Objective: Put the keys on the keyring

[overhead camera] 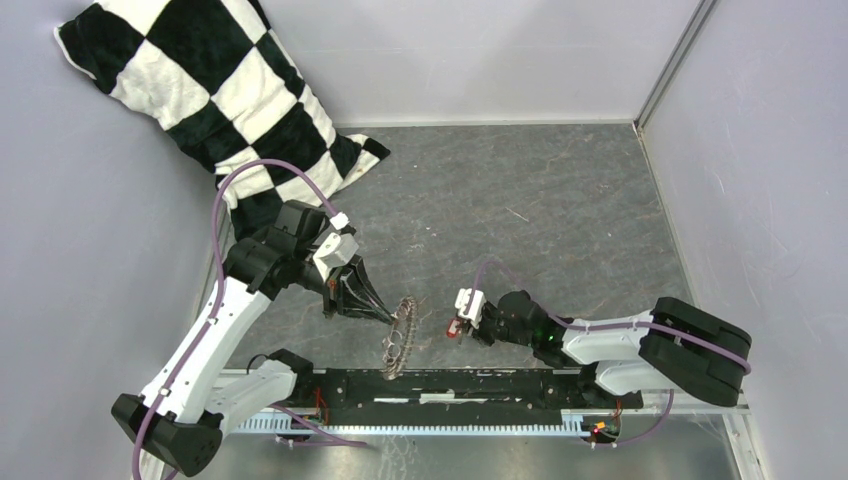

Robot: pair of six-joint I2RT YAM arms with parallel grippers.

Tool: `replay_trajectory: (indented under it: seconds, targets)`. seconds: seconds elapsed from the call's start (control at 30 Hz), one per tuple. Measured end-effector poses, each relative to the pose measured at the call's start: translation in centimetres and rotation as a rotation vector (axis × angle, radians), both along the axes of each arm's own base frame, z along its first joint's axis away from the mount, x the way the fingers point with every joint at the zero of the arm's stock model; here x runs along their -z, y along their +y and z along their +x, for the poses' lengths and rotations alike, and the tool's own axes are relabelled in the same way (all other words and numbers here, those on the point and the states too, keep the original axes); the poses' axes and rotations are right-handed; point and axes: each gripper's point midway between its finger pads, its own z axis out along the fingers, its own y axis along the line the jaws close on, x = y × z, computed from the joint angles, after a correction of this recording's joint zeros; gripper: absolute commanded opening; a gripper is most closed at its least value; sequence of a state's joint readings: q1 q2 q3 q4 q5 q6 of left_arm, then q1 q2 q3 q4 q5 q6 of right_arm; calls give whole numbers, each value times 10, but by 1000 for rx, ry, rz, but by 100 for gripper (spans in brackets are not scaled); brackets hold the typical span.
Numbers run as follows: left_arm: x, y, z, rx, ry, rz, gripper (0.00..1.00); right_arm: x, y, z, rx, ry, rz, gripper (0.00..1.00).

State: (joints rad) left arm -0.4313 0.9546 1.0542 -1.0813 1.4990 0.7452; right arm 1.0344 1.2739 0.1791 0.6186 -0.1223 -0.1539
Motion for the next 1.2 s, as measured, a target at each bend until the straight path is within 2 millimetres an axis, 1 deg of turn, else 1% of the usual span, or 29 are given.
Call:
replay_trajectory:
  seconds: [0.1,0.17,0.43,0.57,0.73,0.8,0.83,0.87,1.07,1.1,1.13,1.2]
  targets:
    - [0,0,0,0,0,0,2,1,-1,1,5,-1,-4,33]
    - [0,0,0,0,0,0,2,1,-1,2,12,-6,-6,31]
    - [-2,-1,1,-1,-7,-4,2,1,-3,6,20,-32,-16,7]
    - [-3,-1,2,-6,-1,-2,2,-4,-4,7,19,-49,-6,7]
    - [-4,-1,3,-7,6,0,2,-12,-4,10,35,-73,16,9]
    - [-4,-1,3,-8,11,2,2,-15,-5,12,43,-80,20,14]
    - [-5,-1,3,-7,12,2,2,-15,-5,12,46,-82,19,19]
    - [-5,-1,3,-8,11,1,2,-14,-6,13,50,-82,16,22]
    - [-6,0,2,-8,11,1,2,-14,-6,12,49,-79,16,35]
    - [-6,0,2,-8,9,0,2,-13,-6,12,49,-78,15,40]
    - [-6,0,1,-8,7,-1,2,-12,-6,12,49,-77,13,42]
    - [-7,0,1,-8,7,-1,2,-10,-7,11,51,-70,7,42]
